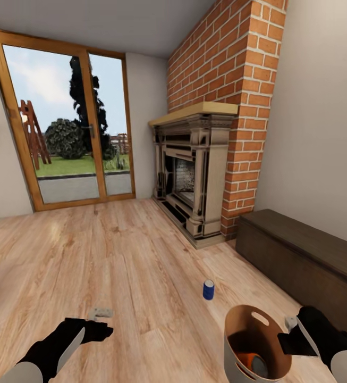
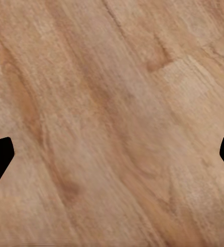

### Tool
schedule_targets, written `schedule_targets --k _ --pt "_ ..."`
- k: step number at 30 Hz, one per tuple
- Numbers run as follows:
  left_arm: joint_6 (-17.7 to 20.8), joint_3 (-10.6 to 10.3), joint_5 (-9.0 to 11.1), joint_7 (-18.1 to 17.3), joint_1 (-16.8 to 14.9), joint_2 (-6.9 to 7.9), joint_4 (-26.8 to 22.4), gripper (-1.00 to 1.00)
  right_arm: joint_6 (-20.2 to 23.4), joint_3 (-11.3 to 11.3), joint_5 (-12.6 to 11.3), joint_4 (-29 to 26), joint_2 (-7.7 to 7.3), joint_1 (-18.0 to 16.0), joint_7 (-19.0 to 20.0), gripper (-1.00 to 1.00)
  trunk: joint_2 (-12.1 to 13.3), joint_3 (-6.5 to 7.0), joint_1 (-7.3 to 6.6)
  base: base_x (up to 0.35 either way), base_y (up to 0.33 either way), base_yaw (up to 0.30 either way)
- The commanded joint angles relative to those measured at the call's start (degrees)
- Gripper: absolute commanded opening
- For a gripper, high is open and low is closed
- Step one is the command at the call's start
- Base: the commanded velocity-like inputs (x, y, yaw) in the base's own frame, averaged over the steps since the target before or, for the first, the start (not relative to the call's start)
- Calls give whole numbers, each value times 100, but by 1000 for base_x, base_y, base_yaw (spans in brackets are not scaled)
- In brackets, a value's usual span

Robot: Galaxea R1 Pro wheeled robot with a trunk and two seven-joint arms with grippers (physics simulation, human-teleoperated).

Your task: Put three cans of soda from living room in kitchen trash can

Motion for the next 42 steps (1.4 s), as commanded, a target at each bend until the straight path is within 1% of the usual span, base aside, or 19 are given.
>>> schedule_targets --k 1,11,15,22,26,27,28,30,32,34,38,42 --pt "0 -1 -1 3 1 0 10 100 14 -10 -118 -3 1 -1 16 -100 2 24 -3 0 0 0" --pt "4 -11 -12 5 -2 -1 43 100 9 -16 -104 -2 -18 57 8 -100 390 204 -216 0 0 0" --pt "5 -12 -11 2 -2 -1 44 100 -3 -13 -97 -2 -31 132 6 -100 551 276 -304 0 0 0" --pt "-2 -9 6 -20 2 3 32 100 -335 38 -77 4 -22 195 21 -100 551 276 -304 0 0 0" --pt "-3 -11 12 -27 4 2 24 100 -422 175 -62 6 -35 221 22 -100 551 276 -304 0 0 0" --pt "-4 -12 11 -28 4 1 23 100 -434 244 -52 7 -37 227 22 -100 551 276 -304 0 0 0" --pt "-4 -12 9 -31 4 0 21 100 -444 315 -2 7 -39 231 23 -100 551 276 -304 0 0 0" --pt "-4 -12 8 -34 4 2 20 100 -467 397 243 7 -37 235 28 -100 551 276 -304 0 0 0" --pt "-4 -12 7 -32 4 1 20 100 -478 425 416 10 -38 238 34 -100 551 276 -304 0 0 0" --pt "-12 -17 9 -36 4 0 -6 100 -492 445 536 19 -40 257 39 -100 551 276 -304 0 0 0" --pt "-55 -20 15 -46 4 3 -30 100 -687 454 602 28 -40 286 64 -100 551 276 -304 0 0 0" --pt "-74 -17 15 -44 4 0 -38 100 -780 465 620 35 -37 340 83 -100 551 276 -304 0 0 0"
